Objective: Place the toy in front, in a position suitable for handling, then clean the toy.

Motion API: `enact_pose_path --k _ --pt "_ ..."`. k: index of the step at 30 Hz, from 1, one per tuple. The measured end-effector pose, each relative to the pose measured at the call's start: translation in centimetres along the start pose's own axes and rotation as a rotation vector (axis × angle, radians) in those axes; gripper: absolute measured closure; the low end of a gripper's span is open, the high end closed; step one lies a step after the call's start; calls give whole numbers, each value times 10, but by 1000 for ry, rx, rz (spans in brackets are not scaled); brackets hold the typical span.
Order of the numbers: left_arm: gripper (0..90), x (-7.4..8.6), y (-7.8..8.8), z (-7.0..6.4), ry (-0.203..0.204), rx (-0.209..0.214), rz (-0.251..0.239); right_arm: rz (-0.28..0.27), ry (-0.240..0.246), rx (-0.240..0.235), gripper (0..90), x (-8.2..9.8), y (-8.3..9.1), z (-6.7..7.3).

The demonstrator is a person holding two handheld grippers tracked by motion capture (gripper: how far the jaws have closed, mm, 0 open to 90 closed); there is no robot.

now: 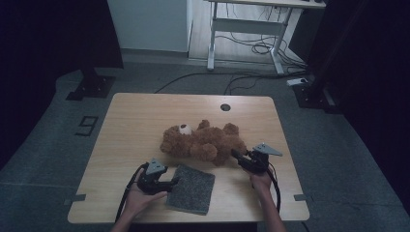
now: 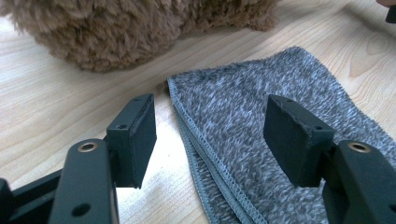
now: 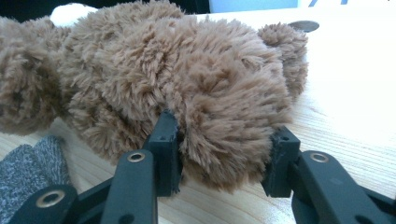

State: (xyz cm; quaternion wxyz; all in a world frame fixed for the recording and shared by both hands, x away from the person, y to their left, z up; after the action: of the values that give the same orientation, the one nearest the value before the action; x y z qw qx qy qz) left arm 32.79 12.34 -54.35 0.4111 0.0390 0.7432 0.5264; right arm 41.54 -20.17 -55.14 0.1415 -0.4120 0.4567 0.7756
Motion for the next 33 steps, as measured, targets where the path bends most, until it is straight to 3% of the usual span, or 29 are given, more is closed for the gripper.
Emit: enact_pose_path --k 4,8,17,22,25,27,33 --pt "343 -2 2 -7 -15 5 -13 3 1 3 560 0 -1 0" --pt "336 -9 0 -26 -59 30 -21 7 8 8 552 0 -2 -1" --pt "317 -16 -34 -65 -152 78 66 16 5 5 545 1 -4 -1" --pt "267 -19 -49 -82 -177 76 97 20 5 4 545 2 -4 -1" --pt "226 -18 -56 -86 -184 62 118 20 5 4 545 2 -4 -1" --pt "207 -17 -63 -88 -202 27 139 20 4 3 545 2 -4 -1" --pt "194 -14 -67 -87 -215 15 130 22 1 1 544 3 -4 -1"
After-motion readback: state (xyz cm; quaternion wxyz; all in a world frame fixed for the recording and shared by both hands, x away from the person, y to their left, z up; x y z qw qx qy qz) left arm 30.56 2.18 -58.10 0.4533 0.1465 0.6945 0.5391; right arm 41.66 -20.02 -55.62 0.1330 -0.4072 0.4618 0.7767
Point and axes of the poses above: each handheld gripper's, and its own axes: y roughly backward along the jaws, x roughly out of its underside, z roughly to its left, the point moved 5 cm from there along -y, roughly forward along the jaws, and after that the axes turned 15 degrees about z, right-handed, at the moved point
